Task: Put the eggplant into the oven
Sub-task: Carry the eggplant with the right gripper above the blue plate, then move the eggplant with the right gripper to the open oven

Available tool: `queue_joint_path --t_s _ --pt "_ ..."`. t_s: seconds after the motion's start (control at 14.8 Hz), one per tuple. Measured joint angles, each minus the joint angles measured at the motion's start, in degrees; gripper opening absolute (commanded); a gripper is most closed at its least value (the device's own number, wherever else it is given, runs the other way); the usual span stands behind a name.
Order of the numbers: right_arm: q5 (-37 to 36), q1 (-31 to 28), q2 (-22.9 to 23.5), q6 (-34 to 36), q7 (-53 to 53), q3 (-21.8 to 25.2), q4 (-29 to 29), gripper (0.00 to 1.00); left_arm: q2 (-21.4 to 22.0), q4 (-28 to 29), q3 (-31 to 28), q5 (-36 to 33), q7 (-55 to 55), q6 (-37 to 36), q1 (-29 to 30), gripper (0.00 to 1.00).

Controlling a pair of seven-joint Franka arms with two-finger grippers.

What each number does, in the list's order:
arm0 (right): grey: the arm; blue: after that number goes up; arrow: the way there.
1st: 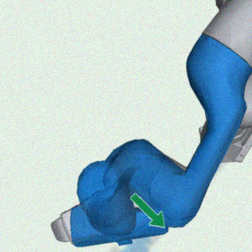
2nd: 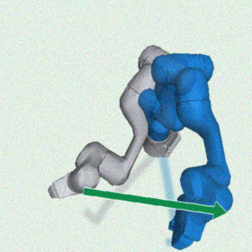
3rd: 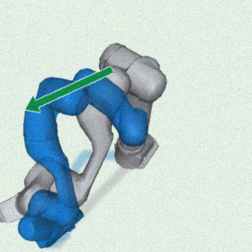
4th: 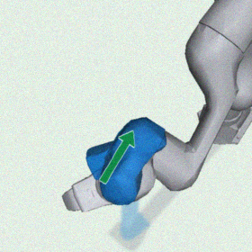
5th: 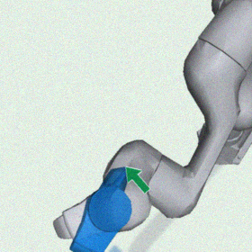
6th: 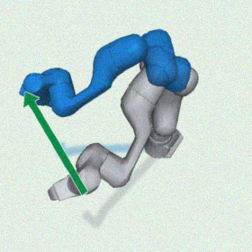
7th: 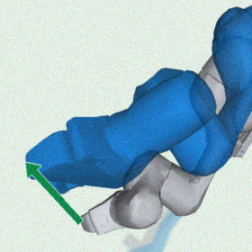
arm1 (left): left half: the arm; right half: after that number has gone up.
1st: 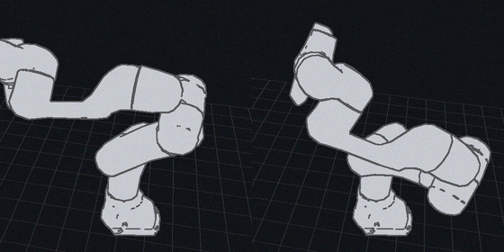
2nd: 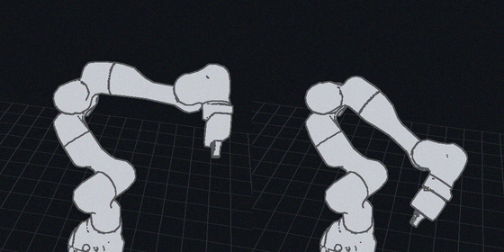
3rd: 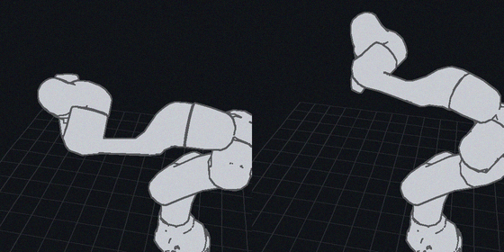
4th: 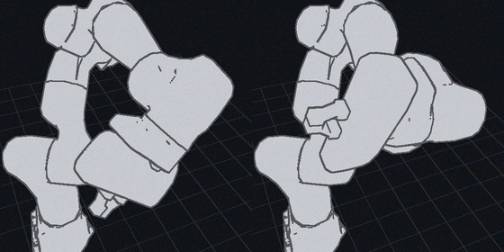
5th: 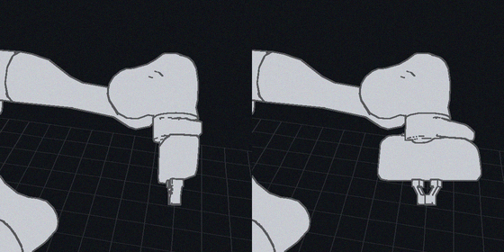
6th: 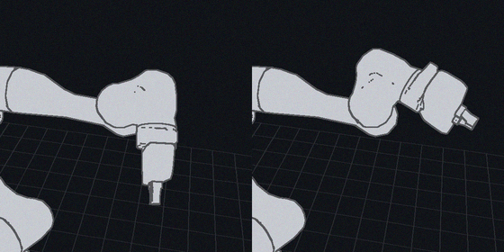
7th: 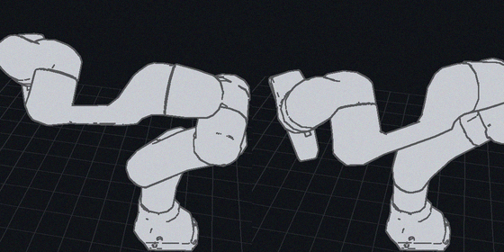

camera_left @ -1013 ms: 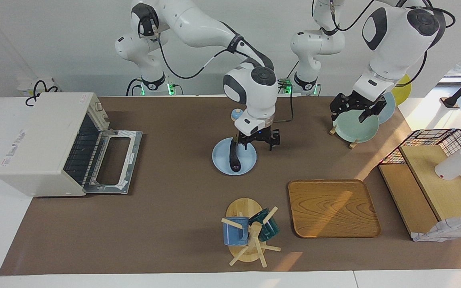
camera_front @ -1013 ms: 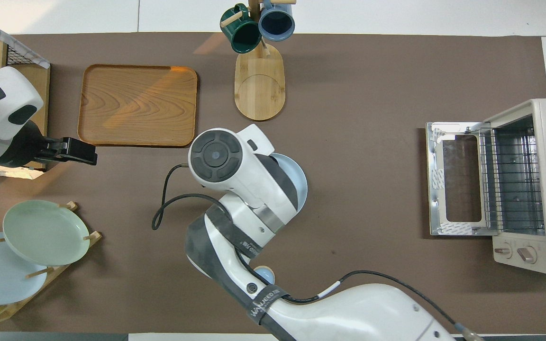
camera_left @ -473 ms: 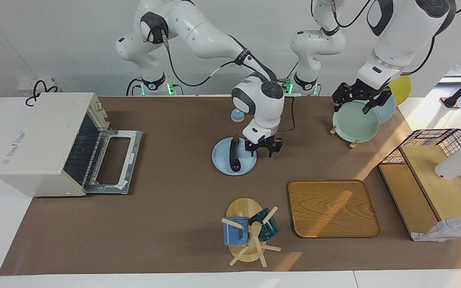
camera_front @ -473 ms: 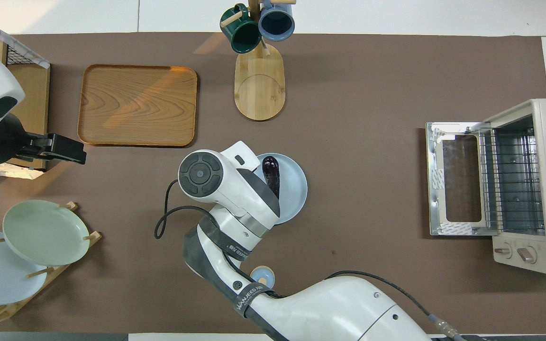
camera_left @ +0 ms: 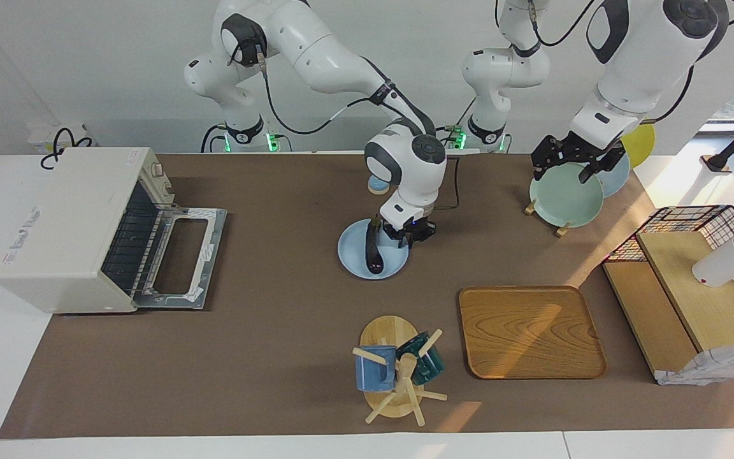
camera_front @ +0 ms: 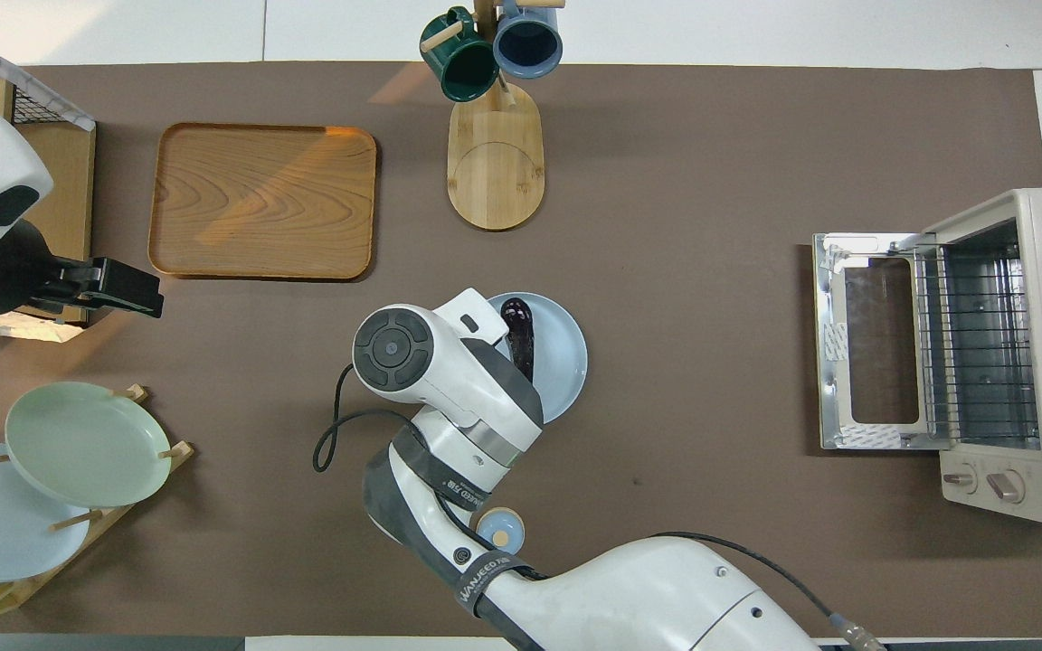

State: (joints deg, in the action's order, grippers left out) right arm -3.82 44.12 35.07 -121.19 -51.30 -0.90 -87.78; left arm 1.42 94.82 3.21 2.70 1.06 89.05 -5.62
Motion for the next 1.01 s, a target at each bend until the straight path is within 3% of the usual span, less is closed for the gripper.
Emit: queue_joint_path --t_s 0.27,0.61,0.74,1.01 --pt "-4.7 -0.1 -1.6 6.2 1.2 0.0 1.0 0.0 0.0 0.0 0.2 -0.2 0.0 -1.0 0.0 1.0" --pt "-9.7 -1.9 -3.6 16.3 10.2 1.0 2.7 0.0 0.0 0.0 0.3 -0.2 1.4 -1.0 0.0 1.0" --pt "-9.8 -5.6 -7.0 17.3 15.9 1.2 -0.4 0.0 0.0 0.0 0.3 -0.2 1.7 -0.9 0.0 1.0" --pt "-10.0 -16.9 -19.7 16.4 29.0 1.5 -14.3 0.0 0.0 0.0 0.3 -0.2 1.9 -0.9 0.1 1.0"
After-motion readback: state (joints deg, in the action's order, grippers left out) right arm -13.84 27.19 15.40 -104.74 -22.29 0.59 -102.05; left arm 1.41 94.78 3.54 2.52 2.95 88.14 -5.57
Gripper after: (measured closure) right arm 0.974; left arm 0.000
